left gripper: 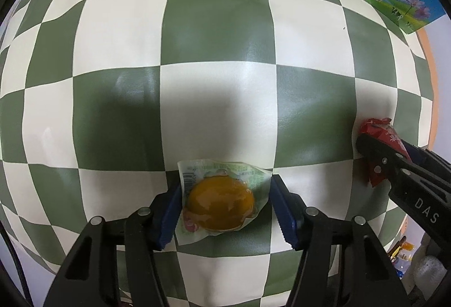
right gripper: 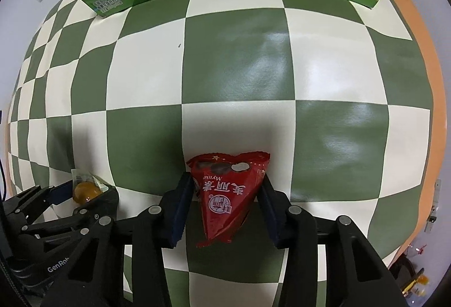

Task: Organize snacks
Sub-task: 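Carry both snacks into the box and open both tools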

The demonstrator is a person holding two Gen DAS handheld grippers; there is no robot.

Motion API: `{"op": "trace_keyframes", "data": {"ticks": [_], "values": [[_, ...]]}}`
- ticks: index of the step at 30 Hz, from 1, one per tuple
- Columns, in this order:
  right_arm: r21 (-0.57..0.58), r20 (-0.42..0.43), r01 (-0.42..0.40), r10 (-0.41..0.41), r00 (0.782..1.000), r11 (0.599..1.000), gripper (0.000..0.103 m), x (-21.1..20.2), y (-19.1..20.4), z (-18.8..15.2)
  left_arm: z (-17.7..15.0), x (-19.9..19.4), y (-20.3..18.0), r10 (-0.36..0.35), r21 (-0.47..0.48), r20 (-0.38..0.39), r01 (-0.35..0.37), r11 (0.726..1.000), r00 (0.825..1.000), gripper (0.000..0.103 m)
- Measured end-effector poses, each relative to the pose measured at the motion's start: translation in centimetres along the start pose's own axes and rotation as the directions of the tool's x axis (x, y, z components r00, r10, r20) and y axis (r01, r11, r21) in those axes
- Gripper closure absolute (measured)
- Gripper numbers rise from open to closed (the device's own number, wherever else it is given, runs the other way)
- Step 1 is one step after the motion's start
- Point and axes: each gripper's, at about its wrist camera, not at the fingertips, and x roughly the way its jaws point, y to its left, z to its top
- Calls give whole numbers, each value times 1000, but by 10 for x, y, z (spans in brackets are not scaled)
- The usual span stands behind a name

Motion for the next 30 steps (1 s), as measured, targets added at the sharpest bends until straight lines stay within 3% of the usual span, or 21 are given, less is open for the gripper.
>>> {"op": "trace_keyframes", "data": {"ticks": [9, 17, 23, 30], "values": [[24, 32, -75, 74, 997, 997, 57, -25, -18, -13, 10, -27, 18, -35, -4, 32, 35, 999, 999, 46], [37, 78, -141, 138, 987, 989, 57, -64, -24, -14, 24, -79, 21, -96, 8, 81, 96, 995, 992, 46], [21, 151, -189, 183, 971, 982, 57, -111, -33, -5, 39, -117, 14, -161, 43, 130, 156, 987, 978, 46], [13, 256, -216, 205, 945, 976, 57, -165, -36, 27, 77, -153, -28, -211, 100, 213, 193, 976, 954, 46]]}}
